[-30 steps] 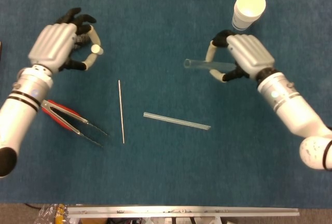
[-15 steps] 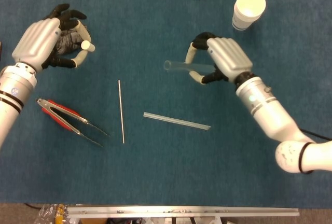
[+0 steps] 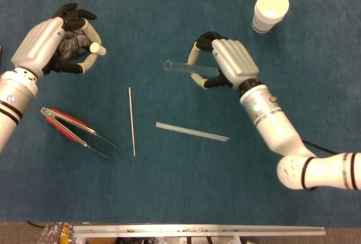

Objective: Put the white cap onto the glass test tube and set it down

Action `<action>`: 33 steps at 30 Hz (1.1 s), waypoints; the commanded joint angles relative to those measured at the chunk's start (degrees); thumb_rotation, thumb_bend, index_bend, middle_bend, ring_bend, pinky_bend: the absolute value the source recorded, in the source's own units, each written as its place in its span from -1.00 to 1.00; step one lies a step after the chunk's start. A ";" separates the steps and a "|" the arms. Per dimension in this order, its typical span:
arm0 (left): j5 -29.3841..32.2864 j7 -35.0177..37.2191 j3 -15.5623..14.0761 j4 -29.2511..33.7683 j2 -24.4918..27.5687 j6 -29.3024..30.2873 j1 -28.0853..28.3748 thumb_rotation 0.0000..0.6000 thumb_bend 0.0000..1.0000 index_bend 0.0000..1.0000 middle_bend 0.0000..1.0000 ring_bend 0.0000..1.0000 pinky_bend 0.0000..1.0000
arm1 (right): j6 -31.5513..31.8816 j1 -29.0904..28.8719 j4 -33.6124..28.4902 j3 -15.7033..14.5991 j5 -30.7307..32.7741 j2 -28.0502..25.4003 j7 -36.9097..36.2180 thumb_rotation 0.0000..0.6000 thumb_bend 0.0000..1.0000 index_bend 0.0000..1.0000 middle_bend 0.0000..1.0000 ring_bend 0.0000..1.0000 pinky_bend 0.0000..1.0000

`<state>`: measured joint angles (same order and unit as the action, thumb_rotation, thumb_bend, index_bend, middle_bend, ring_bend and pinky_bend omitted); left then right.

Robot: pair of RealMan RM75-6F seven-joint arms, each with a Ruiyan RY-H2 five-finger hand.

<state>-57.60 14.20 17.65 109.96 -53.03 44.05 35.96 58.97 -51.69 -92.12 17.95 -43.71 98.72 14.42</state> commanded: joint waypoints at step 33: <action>9.43 -2.10 -0.56 1.83 -5.72 4.03 4.02 1.00 -0.24 0.01 -0.60 -0.97 -0.81 | 0.80 -3.24 9.81 7.11 1.97 12.35 -0.20 1.00 -0.32 0.34 -0.22 -0.62 -0.48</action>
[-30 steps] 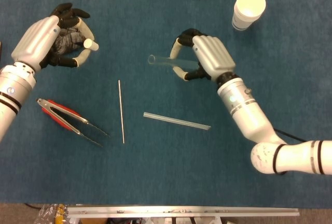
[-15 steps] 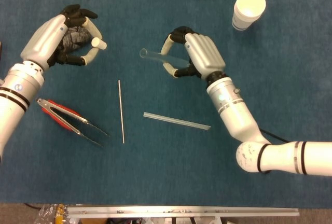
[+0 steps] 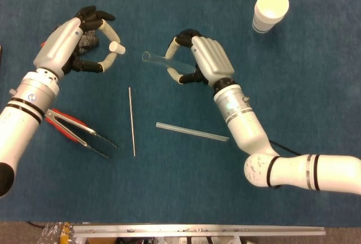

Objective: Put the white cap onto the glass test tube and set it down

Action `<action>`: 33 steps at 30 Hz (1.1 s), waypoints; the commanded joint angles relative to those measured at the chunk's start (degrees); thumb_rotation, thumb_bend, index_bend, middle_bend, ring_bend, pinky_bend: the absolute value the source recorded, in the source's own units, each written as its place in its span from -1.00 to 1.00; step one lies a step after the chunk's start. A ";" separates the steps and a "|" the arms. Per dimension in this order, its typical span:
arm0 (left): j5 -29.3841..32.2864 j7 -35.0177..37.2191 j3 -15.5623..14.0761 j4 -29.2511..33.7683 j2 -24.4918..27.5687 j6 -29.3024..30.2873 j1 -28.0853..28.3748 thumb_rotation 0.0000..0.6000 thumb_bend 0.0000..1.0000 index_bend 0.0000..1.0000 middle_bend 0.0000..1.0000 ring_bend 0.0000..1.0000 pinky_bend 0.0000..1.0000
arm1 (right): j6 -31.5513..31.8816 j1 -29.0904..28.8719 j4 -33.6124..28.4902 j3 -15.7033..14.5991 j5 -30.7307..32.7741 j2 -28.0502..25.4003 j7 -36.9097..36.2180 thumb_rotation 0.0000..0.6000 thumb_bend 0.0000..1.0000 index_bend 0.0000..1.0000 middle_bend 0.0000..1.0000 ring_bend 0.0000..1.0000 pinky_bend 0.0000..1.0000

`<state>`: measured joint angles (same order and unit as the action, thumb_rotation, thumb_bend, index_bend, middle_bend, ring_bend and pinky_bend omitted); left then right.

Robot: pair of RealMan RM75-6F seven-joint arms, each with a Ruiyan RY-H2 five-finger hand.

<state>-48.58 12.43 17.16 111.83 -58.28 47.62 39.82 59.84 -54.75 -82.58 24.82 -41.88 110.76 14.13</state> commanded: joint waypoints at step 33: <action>3.59 -5.16 -0.28 1.17 -5.36 4.82 1.51 1.00 -0.24 0.01 -0.60 -0.97 -0.81 | -1.43 -1.16 3.67 2.99 0.35 3.50 -0.55 1.00 -0.32 0.34 -0.22 -0.62 -0.48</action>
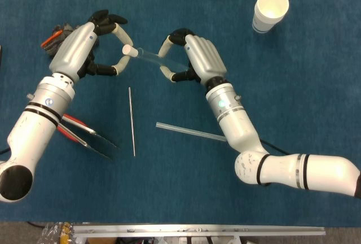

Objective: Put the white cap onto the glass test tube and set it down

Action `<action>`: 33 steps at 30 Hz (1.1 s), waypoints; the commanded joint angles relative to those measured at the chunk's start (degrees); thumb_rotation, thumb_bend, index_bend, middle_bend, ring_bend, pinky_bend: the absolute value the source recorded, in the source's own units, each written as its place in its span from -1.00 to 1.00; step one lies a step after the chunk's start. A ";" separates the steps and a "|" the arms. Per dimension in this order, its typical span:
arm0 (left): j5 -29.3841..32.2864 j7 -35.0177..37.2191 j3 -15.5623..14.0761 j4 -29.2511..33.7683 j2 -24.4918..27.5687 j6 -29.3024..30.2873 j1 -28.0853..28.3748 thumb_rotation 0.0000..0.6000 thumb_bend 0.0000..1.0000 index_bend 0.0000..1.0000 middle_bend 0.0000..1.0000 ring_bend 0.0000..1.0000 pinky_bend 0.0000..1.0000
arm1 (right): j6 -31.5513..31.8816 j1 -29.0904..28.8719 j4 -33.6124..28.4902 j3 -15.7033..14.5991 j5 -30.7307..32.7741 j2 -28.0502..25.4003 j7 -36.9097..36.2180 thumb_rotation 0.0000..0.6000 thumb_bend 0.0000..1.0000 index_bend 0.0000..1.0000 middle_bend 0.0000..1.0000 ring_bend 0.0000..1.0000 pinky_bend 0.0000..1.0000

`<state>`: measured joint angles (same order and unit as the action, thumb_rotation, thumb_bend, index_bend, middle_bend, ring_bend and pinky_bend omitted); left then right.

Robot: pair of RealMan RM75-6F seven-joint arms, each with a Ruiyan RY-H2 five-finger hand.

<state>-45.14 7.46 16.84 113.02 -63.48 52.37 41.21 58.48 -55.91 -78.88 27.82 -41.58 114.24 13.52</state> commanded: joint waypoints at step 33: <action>2.28 -1.45 0.26 -1.39 -2.85 -0.29 1.51 1.00 -0.24 0.01 -0.60 -0.97 -0.81 | -0.57 -0.24 1.76 1.55 -0.71 1.54 -2.12 1.00 -0.32 0.34 -0.22 -0.62 -0.48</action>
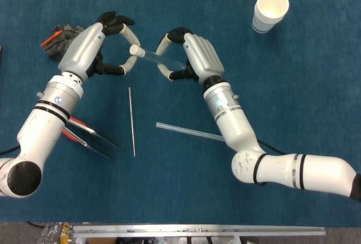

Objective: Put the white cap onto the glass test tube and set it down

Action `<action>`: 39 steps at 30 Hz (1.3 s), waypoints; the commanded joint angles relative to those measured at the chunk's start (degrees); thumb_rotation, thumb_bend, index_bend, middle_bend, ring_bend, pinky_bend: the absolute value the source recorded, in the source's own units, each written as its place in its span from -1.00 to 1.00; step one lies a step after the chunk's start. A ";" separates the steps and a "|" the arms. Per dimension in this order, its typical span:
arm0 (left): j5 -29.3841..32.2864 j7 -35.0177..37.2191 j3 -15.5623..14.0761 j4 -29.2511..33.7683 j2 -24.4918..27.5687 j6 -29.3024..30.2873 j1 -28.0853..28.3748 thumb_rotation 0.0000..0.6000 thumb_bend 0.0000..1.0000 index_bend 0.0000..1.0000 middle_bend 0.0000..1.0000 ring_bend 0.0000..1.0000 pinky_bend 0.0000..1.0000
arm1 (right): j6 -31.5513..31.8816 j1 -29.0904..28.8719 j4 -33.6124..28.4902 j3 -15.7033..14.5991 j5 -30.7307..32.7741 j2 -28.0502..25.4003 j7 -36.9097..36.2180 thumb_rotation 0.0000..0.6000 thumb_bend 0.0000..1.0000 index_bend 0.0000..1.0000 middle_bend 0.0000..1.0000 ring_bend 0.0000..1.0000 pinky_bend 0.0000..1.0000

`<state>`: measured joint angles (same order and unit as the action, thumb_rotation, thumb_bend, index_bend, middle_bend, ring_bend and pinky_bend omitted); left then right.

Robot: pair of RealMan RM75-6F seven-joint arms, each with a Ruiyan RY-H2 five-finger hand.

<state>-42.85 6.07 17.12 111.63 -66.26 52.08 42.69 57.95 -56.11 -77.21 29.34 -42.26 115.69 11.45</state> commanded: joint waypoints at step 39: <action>-17.02 -4.53 -4.31 -0.75 6.69 2.52 -4.03 0.77 -0.25 -0.52 -0.75 -1.00 -0.84 | -0.12 -0.52 -13.06 -5.46 6.46 -13.30 16.68 1.00 -0.32 0.34 -0.22 -0.62 -0.48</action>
<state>-57.69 1.83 13.53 111.12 -60.36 53.67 39.56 57.78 -56.25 -89.36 24.74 -36.73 103.36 26.68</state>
